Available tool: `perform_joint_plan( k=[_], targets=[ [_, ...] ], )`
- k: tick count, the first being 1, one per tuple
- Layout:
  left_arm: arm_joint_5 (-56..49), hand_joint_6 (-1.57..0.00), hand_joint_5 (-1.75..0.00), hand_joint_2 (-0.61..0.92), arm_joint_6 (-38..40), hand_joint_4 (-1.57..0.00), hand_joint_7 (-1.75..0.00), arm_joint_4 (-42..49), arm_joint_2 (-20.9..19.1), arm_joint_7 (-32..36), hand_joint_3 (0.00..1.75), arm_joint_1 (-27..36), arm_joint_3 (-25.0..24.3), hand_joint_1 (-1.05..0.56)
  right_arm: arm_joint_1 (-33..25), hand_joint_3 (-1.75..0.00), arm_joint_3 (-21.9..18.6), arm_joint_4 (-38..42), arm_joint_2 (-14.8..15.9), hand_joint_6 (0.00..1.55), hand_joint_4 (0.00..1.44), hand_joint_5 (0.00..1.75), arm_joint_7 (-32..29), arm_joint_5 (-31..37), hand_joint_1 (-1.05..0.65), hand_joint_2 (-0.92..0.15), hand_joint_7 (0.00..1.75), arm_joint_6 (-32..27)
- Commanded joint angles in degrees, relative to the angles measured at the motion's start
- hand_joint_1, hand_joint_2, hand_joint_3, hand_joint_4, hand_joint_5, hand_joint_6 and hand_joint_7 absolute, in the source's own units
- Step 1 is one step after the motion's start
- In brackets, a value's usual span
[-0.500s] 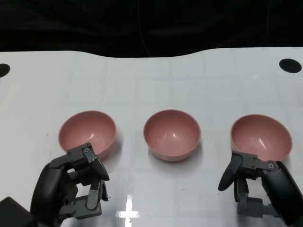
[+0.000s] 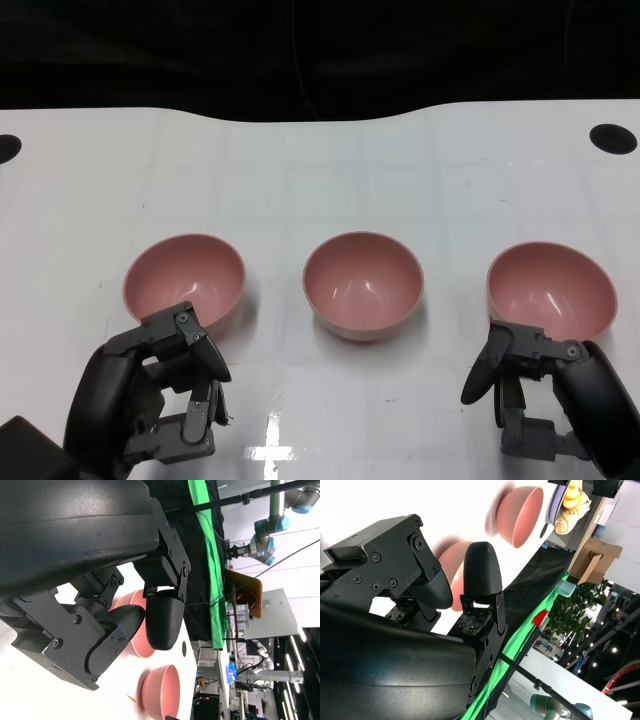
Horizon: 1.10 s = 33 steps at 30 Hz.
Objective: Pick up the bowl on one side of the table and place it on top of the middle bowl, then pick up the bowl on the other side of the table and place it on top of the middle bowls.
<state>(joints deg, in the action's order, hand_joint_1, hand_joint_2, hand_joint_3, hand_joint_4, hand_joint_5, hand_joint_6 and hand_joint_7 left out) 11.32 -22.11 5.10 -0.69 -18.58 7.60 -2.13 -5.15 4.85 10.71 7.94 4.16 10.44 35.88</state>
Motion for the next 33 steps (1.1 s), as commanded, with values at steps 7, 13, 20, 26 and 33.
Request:
perform_joint_plan(
  k=[7, 13, 20, 26, 33],
  targets=[
    [0.3, -0.84, -1.69, 0.37, 0.0, -0.90, -1.52, -0.4, -0.8, -0.1, 1.46, 0.6, -0.2, -0.11, 0.5, -1.32, -0.7, -0.3, 2.1, 0.74, 0.76, 1.50, -0.3, 1.4, -0.02, -0.36, 1.15, 0.7],
    [0.2, -0.84, -1.69, 0.36, -0.1, -0.91, -1.53, -0.3, -0.8, 0.0, 1.48, 0.5, -0.2, -0.11, 0.8, -1.03, -0.8, -1.2, 3.5, 0.71, 0.68, 1.26, -1.2, 4.2, -0.09, -0.44, 0.86, -0.2],
    [-0.3, -0.84, -1.69, 0.36, -0.7, -0.90, -1.53, -0.3, -0.9, 0.1, 1.48, 0.6, -0.2, -0.12, 0.5, -0.35, -1.6, -5.3, 6.3, 0.49, 0.43, 0.91, -3.2, 12.9, -0.31, -0.72, 0.50, -4.5],
    [-0.3, -0.83, -1.70, 0.37, -0.8, -0.90, -1.53, -0.3, -1.0, 0.1, 1.47, 0.6, -0.2, -0.12, 0.1, -0.04, -0.9, -6.9, 7.1, 0.48, 0.38, 0.78, -4.4, 14.5, -0.37, -0.87, 0.31, -6.7],
    [-0.3, -0.83, -1.70, 0.37, -0.8, -0.90, -1.53, -0.3, -1.0, 0.1, 1.46, 0.6, -0.2, -0.12, 0.0, -0.02, -0.6, -7.2, 7.3, 0.49, 0.39, 0.78, -4.7, 14.5, -0.37, -0.88, 0.28, -7.1]
  ],
)
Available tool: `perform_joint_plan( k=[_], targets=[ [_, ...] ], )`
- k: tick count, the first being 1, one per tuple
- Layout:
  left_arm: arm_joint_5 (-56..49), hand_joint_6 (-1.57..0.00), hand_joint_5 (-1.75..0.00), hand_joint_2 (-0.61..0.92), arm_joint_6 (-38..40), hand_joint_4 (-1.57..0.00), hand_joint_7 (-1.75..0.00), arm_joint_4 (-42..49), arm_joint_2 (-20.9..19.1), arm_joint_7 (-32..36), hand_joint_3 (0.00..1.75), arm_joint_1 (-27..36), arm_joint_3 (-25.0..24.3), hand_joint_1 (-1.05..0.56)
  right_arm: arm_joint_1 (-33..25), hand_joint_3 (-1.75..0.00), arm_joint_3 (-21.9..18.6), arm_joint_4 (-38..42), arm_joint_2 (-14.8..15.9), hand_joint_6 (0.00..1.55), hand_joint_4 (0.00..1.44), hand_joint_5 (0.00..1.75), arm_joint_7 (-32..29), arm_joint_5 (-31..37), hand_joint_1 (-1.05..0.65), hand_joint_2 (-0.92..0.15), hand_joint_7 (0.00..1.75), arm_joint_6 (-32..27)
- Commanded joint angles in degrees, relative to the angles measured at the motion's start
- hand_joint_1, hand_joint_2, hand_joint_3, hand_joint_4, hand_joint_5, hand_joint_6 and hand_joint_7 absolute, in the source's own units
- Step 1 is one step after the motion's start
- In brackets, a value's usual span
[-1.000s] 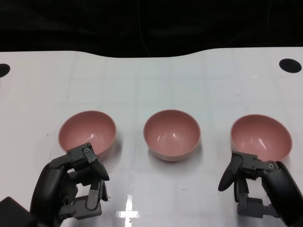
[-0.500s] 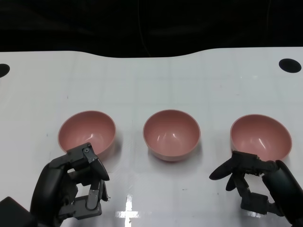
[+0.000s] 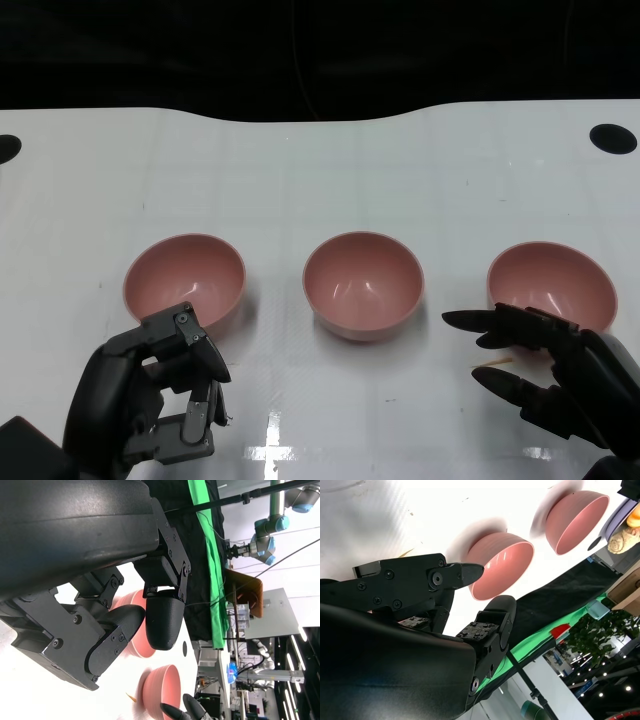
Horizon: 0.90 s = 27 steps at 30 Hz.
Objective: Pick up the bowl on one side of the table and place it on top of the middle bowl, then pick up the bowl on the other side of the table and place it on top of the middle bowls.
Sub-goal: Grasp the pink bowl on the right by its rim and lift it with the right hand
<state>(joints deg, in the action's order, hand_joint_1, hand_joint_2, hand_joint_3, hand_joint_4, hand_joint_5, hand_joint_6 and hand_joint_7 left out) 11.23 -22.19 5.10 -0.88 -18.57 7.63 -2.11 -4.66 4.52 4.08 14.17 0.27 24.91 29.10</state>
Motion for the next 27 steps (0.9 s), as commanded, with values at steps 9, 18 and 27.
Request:
perform_joint_plan(
  k=[9, 18, 27],
  targets=[
    [0.0, -0.81, -1.73, 0.40, -0.3, -0.88, -1.55, -0.1, -1.1, -0.1, 1.42, 0.5, -0.3, -0.12, -0.4, -0.01, -0.9, -5.9, 2.9, 0.26, 0.11, 0.64, -7.3, 12.9, -0.66, -0.86, 0.12, -5.8],
    [0.5, -0.81, -1.73, 0.40, -0.3, -0.87, -1.55, 0.0, -1.2, -0.4, 1.43, 0.4, -0.3, -0.12, -0.6, 0.00, 0.1, -7.2, 3.6, 0.25, 0.09, 0.64, -8.0, 13.3, -0.68, -0.87, 0.09, -7.8],
    [0.2, -0.82, -1.71, 0.39, -0.3, -0.89, -1.55, 0.4, -1.3, 0.0, 1.43, 0.1, -0.6, -0.13, -0.4, 0.00, 0.3, -8.3, 4.0, 0.21, 0.00, 0.64, -8.3, 13.9, -0.71, -0.88, 0.05, -8.7]
  ],
)
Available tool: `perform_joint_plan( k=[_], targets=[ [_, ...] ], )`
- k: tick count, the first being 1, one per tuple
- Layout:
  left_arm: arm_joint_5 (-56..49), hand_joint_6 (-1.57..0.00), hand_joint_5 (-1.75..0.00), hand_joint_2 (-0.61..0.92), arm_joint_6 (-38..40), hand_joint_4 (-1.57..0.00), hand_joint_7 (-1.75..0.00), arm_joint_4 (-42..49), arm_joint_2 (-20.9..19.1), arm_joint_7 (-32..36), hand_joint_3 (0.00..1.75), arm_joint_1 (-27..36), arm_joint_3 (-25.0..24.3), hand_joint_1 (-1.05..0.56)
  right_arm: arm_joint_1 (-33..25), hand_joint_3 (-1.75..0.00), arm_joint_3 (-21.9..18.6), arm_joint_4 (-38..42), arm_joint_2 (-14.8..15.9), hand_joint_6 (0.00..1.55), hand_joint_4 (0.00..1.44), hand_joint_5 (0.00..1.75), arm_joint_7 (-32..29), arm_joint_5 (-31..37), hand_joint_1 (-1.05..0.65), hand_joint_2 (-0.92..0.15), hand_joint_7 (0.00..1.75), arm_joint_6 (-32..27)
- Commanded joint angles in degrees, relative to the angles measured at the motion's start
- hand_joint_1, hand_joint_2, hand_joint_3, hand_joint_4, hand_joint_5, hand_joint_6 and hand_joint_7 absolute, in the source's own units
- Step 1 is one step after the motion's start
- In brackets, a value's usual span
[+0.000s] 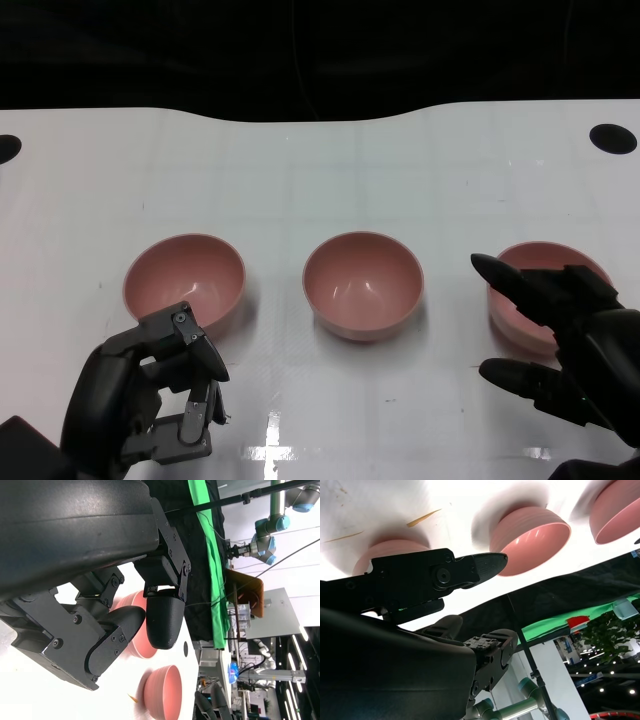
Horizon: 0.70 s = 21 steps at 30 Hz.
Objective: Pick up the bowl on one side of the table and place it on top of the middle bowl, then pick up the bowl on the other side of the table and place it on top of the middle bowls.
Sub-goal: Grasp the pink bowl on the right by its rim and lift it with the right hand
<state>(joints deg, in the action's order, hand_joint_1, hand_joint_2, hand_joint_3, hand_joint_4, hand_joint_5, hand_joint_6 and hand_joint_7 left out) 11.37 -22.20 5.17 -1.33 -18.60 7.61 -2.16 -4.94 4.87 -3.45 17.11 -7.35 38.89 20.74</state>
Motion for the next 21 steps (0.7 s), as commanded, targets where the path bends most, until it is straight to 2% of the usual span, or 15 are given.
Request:
perform_joint_plan(
  k=[1, 8, 21],
  targets=[
    [0.0, -0.82, -1.71, 0.39, -0.4, -0.89, -1.54, 0.4, -0.9, 0.1, 1.42, 0.1, -0.6, -0.13, -0.1, 0.00, -0.1, -0.8, 1.1, 0.21, 0.00, 0.63, -0.8, -0.1, -0.70, -0.88, 0.05, -0.4],
    [0.1, -0.82, -1.71, 0.39, -1.1, -0.89, -1.53, 1.1, -1.0, -0.3, 1.42, -0.2, -0.7, -0.12, 0.1, 0.00, 0.0, -0.5, 0.9, 0.21, 0.00, 0.60, -1.2, -0.2, -0.72, -0.88, 0.05, -0.6],
    [0.4, -0.82, -1.72, 0.39, -1.0, -0.88, -1.54, 1.1, -1.1, -0.3, 1.41, -0.1, -0.6, -0.13, -0.4, 0.00, 0.4, -4.0, 0.6, 0.20, 0.00, 0.55, -0.9, 2.4, -0.71, -0.87, 0.04, -6.6]
  ],
)
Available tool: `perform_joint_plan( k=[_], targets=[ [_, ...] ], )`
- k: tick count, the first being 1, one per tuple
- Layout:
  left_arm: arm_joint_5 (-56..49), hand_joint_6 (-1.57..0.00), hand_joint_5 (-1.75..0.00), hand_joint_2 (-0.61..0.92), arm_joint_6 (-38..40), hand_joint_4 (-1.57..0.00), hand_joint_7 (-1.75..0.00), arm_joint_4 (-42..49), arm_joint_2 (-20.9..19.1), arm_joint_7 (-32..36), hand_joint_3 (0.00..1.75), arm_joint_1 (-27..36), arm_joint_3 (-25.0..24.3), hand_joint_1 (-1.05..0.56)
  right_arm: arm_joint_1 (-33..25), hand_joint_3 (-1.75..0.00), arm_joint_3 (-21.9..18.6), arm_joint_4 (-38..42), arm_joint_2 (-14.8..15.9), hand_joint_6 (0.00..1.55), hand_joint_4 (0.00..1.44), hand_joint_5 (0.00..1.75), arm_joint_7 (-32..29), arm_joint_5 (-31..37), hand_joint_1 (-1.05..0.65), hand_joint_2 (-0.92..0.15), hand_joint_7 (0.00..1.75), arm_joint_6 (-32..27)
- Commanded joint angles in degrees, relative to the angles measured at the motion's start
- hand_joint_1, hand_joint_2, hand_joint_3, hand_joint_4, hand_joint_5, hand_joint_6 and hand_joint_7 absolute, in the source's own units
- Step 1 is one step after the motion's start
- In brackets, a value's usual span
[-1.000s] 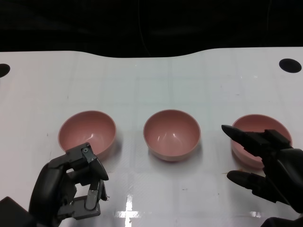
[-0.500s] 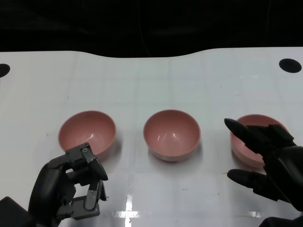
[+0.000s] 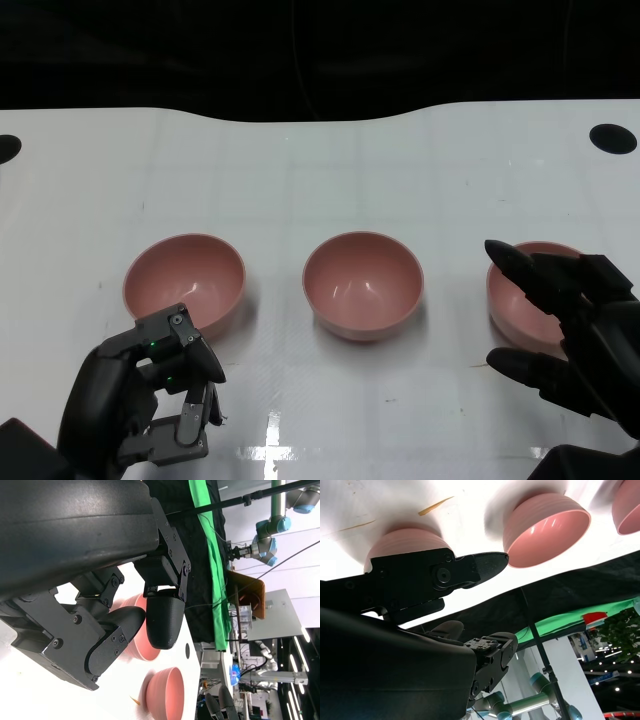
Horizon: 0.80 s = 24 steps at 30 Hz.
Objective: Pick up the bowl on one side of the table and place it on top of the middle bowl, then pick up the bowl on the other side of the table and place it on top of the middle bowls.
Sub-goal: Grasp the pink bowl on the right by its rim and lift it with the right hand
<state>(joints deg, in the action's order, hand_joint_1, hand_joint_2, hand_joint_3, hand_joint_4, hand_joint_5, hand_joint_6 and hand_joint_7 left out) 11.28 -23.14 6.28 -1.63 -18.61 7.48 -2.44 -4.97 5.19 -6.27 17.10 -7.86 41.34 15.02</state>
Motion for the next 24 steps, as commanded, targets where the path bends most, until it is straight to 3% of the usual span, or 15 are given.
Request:
perform_joint_plan(
  k=[1, 14, 24],
  targets=[
    [0.6, -0.82, -1.72, 0.39, 0.3, -0.89, -1.54, -0.3, -0.7, -0.3, 1.41, 0.1, -0.3, -0.13, -0.4, 0.00, 0.1, -1.4, 0.6, 0.20, 0.00, 0.55, -0.3, 0.0, -0.72, -0.87, 0.04, -1.1],
    [0.8, -0.81, -1.72, 0.39, -0.3, -0.88, -1.55, -0.1, -0.9, -0.6, 1.43, 0.1, -0.3, -0.12, -0.3, 0.00, 1.1, -2.1, 0.9, 0.22, 0.00, 0.54, 0.6, 1.5, -0.73, -0.86, 0.04, -5.9],
    [0.5, -0.82, -1.72, 0.39, 0.5, -0.88, -1.55, -0.5, -0.7, -0.1, 1.43, 0.0, 0.0, -0.13, 1.2, -0.01, 3.8, -4.5, 1.1, 0.21, 0.01, 0.54, 6.2, 9.2, -0.75, -0.89, 0.03, -16.7]
  ],
)
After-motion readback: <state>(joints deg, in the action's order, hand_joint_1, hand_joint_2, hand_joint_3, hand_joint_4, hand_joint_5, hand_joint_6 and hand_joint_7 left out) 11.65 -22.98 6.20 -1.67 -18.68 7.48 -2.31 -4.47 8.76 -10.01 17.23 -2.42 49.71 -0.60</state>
